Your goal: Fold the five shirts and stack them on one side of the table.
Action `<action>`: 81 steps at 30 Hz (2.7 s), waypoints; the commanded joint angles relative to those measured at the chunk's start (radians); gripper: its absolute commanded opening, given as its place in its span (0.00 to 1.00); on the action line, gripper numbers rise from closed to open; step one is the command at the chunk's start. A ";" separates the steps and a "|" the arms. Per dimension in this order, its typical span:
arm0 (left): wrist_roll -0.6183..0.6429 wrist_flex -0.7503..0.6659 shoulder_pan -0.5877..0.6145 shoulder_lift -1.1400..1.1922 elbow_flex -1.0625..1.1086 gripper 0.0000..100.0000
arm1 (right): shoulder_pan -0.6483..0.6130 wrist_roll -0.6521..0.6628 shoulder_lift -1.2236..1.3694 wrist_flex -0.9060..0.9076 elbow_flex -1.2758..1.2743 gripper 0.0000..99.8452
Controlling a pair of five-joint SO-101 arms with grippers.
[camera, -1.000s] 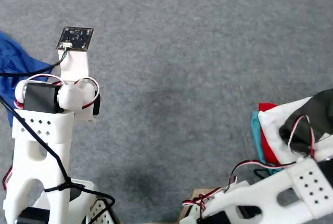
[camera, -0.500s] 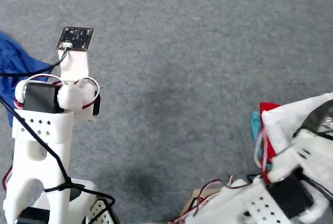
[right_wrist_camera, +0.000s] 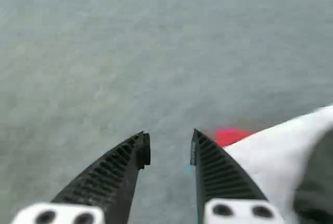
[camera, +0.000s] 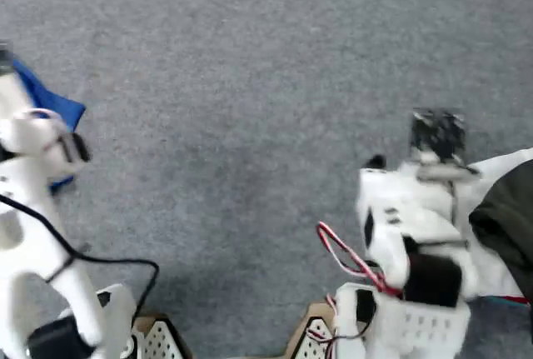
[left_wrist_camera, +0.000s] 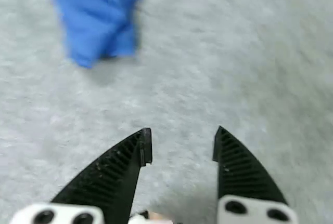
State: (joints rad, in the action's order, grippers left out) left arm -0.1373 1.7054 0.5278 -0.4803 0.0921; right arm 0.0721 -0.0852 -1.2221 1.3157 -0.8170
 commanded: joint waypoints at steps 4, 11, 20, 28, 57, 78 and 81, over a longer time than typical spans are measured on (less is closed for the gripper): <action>-0.107 -0.152 0.264 0.223 -0.258 0.23 | -0.148 -0.083 0.349 0.051 0.268 0.15; -0.130 -0.285 0.322 0.615 -0.503 0.26 | -0.245 -0.204 0.786 0.189 0.728 0.16; -0.005 -0.451 0.244 1.182 -0.730 0.25 | -0.269 -0.334 1.259 0.377 1.185 0.15; -0.003 -0.216 0.167 1.325 -1.053 0.03 | -0.265 -0.330 1.314 0.462 1.359 0.15; 0.244 0.052 -0.835 0.616 -0.572 0.08 | -0.082 -0.077 1.178 0.466 1.279 0.16; 0.316 -0.341 -0.006 0.989 -0.784 0.28 | -0.122 -0.046 1.098 0.445 0.958 0.15; 0.318 -0.338 0.029 1.122 -0.888 0.28 | -0.124 -0.046 1.099 0.436 0.951 0.15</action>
State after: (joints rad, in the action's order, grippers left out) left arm 0.1788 1.3802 0.5217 0.5692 -0.6751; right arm -0.0368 -0.1419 -0.0729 1.7653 0.1373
